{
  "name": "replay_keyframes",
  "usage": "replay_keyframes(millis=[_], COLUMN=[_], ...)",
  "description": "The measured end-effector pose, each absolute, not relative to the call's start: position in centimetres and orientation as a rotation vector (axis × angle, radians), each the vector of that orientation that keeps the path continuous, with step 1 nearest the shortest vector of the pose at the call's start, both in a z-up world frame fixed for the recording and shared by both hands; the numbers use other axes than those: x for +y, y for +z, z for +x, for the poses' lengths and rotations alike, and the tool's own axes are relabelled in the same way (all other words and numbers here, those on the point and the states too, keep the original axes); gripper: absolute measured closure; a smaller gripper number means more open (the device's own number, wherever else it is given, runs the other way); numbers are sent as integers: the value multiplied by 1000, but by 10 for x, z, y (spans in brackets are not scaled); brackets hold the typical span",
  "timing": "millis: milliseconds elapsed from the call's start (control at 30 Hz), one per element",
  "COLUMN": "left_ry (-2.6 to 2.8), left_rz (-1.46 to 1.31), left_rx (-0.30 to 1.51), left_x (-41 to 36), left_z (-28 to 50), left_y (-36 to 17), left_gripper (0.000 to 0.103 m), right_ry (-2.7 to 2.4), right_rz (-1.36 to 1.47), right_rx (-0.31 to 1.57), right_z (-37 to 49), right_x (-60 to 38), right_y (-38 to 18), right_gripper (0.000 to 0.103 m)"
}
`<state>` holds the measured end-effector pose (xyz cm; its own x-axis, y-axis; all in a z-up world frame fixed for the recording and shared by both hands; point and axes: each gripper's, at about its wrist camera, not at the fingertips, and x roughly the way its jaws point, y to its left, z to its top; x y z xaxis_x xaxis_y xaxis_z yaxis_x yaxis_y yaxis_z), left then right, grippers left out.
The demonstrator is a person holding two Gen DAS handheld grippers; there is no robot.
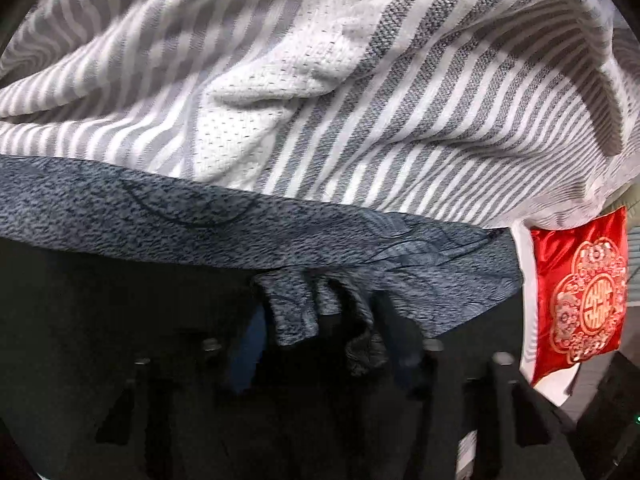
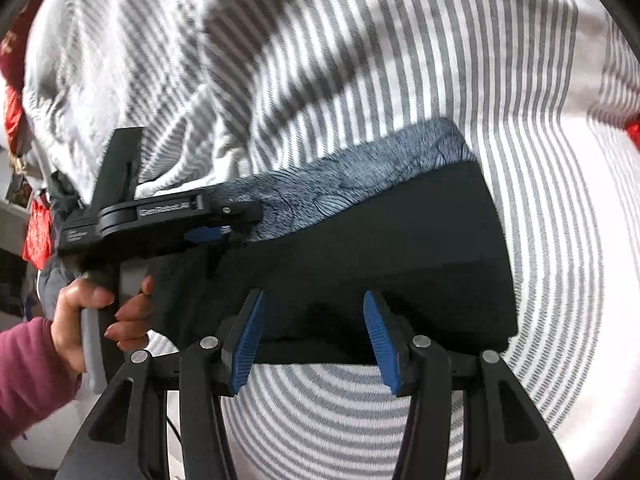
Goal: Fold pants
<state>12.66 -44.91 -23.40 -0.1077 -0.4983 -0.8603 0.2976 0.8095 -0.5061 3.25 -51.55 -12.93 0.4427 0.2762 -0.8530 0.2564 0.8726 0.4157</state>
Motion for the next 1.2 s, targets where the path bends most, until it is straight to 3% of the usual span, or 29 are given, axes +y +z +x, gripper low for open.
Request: replay_keyframes(millis=[67,167,467,633,833,867,900,933,967,1033,1100,1200], left_ry=[-703,-732,-757,-693,-646,-655,-662,-661,-656,-669,-657,-614], left_rz=[-169,-192,-219,-94,26,46,59,71,79,117,144,221], left_rx=[1520,1496,1446,1456,1384,1370,1364,1353,1327,1301,1319,1349], left_x=[-455,-465,-472,-466,-467,-473,-479,-488,-494,-504,-515,-518], left_z=[126,126,137,128,110,106,103,97,91,79,65,47], left_y=[-232,-227,-212,-222,-186,-180,-177,-174,-172,-171,-179,-198], left_gripper=[79,84,85,81,80,75,63,28,21,21,21,21], right_ry=[12,16,15,25,55,37,8,-25,-56,-110,-126,-128], right_rz=[549,539,561,506,527,530,537,557,579,600,629,625], right_rx=[1127,1125,1111,1162,1126,1116,1105,1088,1078,1082,1083,1090], right_z=[33,32,37,42,20,19,18,17,17,17,19,21], right_x=[-517,-513,-516,-502,-514,-520,-527,-536,-546,-558,-569,-571], right_y=[-132,-130,-126,-143,-123,-120,-116,-113,-112,-115,-118,-124], right_gripper=[48,48,48,49,48,48,48,48,48,52,69,73])
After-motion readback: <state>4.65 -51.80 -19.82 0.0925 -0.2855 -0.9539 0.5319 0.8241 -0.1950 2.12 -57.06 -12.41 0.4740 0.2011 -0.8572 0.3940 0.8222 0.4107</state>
